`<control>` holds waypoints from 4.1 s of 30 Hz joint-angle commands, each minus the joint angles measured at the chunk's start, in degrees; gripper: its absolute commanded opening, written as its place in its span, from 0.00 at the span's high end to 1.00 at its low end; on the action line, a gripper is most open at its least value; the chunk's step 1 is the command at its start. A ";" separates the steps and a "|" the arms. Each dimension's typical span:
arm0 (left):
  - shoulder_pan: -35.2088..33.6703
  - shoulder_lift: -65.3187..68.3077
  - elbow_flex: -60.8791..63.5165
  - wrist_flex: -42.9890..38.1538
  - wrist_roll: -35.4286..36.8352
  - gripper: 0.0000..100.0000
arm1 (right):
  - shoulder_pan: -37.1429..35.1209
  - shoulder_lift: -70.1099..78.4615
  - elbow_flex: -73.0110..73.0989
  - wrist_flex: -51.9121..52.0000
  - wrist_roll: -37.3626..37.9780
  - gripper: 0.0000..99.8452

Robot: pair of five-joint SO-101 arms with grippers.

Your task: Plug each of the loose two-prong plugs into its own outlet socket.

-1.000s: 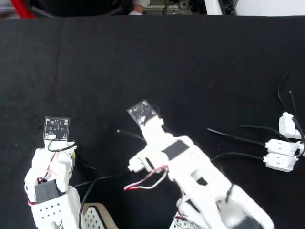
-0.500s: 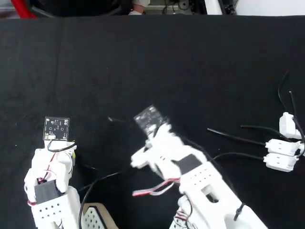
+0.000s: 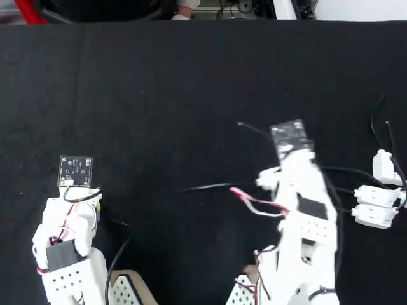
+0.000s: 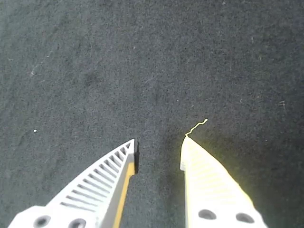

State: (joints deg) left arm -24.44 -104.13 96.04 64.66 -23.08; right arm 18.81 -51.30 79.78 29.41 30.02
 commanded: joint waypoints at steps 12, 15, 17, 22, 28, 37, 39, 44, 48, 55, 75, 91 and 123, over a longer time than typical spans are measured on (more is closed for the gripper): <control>0.04 -0.35 0.75 -1.85 -0.35 0.84 | 19.60 32.13 -24.92 -21.89 -4.66 0.99; 0.04 -0.35 0.75 -1.85 -0.35 0.84 | 21.10 41.01 -30.81 -21.54 -5.45 0.99; 0.04 -0.35 0.84 -1.85 -0.35 0.84 | 21.19 44.88 -32.40 -21.54 -4.57 0.98; 0.04 -0.35 0.84 -1.85 -0.35 0.84 | 21.10 47.25 -30.73 -21.54 -3.60 0.88; 0.04 -0.35 0.84 -1.85 -0.35 0.84 | 20.66 39.87 -24.92 -21.01 -3.69 0.60; 0.04 -0.35 0.84 -1.85 -0.35 0.84 | 16.79 10.15 -21.93 12.22 -8.26 0.67; 0.04 -0.35 0.84 -1.85 -0.35 0.84 | 13.27 2.33 -21.49 18.46 -12.13 0.73; 0.04 -0.35 1.27 -1.85 -0.35 0.85 | -2.29 -14.99 -15.43 20.31 -18.55 0.93; 0.04 -0.35 1.27 -1.85 -0.35 0.92 | -15.12 -28.35 -4.70 15.03 -19.87 0.98; 0.13 -0.35 1.27 -3.43 -0.26 0.95 | -25.93 -52.09 17.10 9.05 -24.44 0.97; 1.63 -0.35 1.27 9.05 -0.18 0.95 | -26.11 -52.18 16.92 27.08 -34.20 0.97; 1.63 -0.35 1.27 9.05 -0.18 0.95 | -26.20 -52.18 16.92 27.08 -34.20 0.97; 1.63 -0.35 1.27 9.05 -0.18 0.95 | -26.20 -52.18 16.92 27.08 -34.20 0.97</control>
State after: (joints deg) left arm -23.47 -104.13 96.13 73.36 -22.90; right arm -6.77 -103.08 96.84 56.40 -3.74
